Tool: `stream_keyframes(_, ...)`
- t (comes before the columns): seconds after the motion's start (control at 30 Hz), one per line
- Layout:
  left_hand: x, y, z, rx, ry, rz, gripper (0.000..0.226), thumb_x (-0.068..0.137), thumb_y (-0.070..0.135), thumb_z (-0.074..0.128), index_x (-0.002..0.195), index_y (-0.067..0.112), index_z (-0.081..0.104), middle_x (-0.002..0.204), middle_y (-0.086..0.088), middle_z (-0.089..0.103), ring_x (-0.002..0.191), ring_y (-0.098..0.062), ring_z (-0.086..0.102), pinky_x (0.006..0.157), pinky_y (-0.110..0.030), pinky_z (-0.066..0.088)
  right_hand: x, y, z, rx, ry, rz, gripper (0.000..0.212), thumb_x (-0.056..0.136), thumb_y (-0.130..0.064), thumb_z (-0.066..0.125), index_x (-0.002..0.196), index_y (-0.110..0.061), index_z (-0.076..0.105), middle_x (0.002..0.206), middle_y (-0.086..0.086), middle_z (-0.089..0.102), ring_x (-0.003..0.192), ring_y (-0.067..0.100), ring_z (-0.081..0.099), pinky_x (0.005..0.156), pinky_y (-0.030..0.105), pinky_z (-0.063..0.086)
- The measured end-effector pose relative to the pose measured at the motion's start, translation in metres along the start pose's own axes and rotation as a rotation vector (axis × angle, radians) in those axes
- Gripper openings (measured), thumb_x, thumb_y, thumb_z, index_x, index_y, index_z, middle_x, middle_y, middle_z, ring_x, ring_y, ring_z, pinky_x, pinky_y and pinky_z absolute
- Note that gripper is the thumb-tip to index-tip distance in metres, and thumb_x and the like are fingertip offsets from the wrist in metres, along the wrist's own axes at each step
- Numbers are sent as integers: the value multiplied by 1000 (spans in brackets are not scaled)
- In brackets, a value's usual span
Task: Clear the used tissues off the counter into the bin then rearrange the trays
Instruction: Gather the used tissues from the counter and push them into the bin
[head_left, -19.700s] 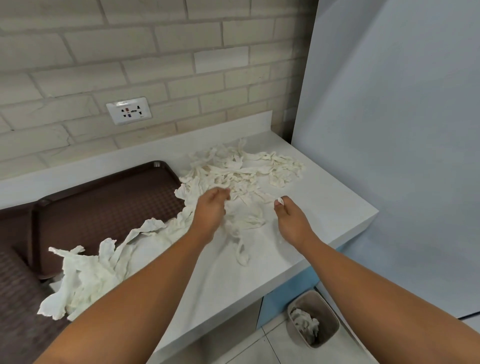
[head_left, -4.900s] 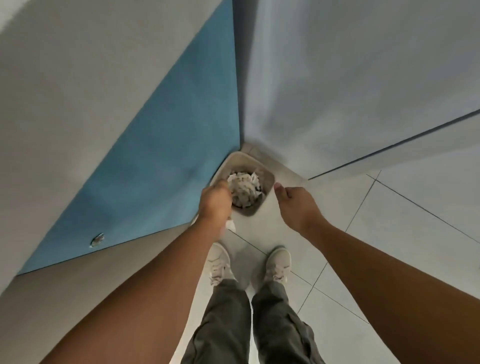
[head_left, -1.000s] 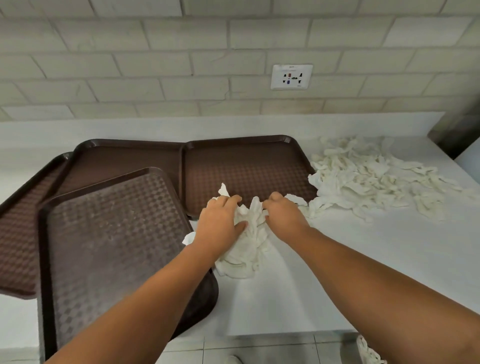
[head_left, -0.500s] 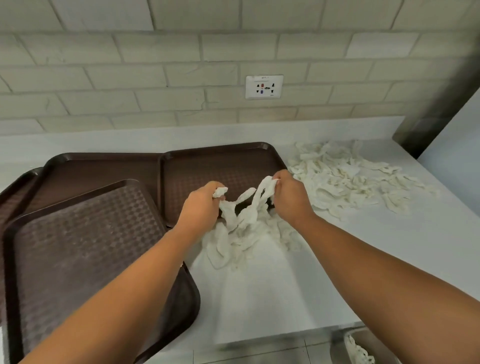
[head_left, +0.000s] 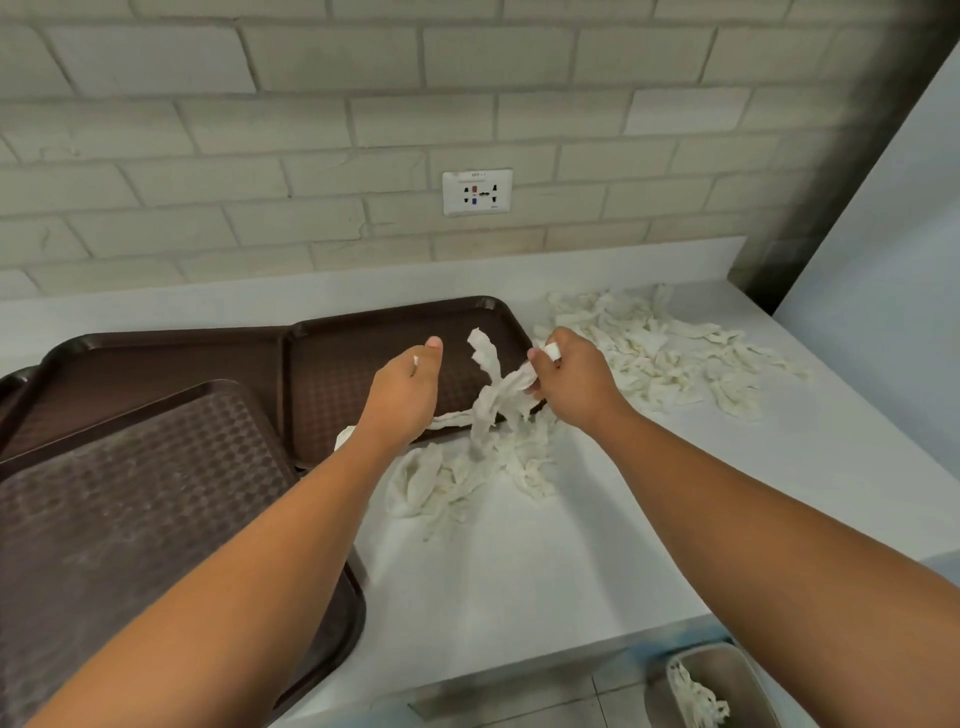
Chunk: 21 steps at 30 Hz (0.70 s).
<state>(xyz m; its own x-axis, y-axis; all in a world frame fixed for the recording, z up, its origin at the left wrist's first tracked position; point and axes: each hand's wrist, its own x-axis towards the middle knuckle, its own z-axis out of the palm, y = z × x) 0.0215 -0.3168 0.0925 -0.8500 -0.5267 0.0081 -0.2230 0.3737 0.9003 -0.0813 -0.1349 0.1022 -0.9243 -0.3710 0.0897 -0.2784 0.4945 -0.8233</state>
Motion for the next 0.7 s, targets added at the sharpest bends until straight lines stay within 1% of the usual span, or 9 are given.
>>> stream_keyframes(0.1,0,9,9,51,-64,53,49,101,52,39,88,9,57,65,1,50,58,-15,47,65,-46,54,-2,-5,-10,83,-12,29,19,99,-25,52,84,-15,47,88,16,66,68,25,72,65,52,59)
stream_keyframes(0.2,-4,15,20,95,-144,83,22,103,34,46,102,21,64,81,3,63,58,-14,56,49,-28,48,-6,-6,-18,89,13,44,17,99,-23,53,92,-9,49,89,18,64,76,31,69,69,50,60)
stream_keyframes(0.27,-6,16,27,95,-176,96,17,103,23,47,105,24,64,90,6,67,71,-12,61,51,-22,47,-10,-5,-23,70,25,46,16,100,-23,51,95,-8,49,79,11,58,65,22,59,60,38,55)
stream_keyframes(0.3,-7,16,30,102,-191,109,17,103,22,47,106,24,64,90,7,68,74,-10,60,54,-18,45,-12,-5,-25,67,33,48,16,100,-24,50,93,-10,47,74,6,52,60,17,50,54,32,46)
stream_keyframes(0.37,-12,22,36,124,-227,136,16,103,29,48,106,24,63,90,6,67,72,-6,58,54,-12,41,-15,-1,-29,86,58,47,19,99,-26,52,88,-14,43,72,-1,44,59,12,40,54,26,37)
stream_keyframes(0.47,-18,28,46,141,-251,171,24,101,43,49,105,25,64,96,4,67,82,-12,64,67,-22,50,-19,5,-38,93,83,43,20,97,-26,56,91,-14,41,78,-2,41,64,12,40,57,26,37)
stream_keyframes(0.57,-22,37,59,80,-204,187,33,100,45,49,92,19,67,81,1,65,73,-13,62,67,-28,52,-26,13,-53,93,151,51,20,98,-30,54,90,-16,42,79,-3,50,65,12,48,60,26,39)
stream_keyframes(0.63,-27,46,71,17,-192,185,43,100,42,50,81,7,63,64,8,55,55,-4,50,58,-21,43,-34,21,-66,141,211,55,24,99,-35,51,84,-19,41,77,-4,65,69,11,60,63,26,44)
stream_keyframes(0.7,-33,56,85,4,-206,198,51,100,42,51,74,0,56,55,11,51,49,-2,46,54,-17,38,-46,29,-83,132,265,73,29,100,-39,48,83,-16,41,70,-3,65,63,11,62,60,26,46)
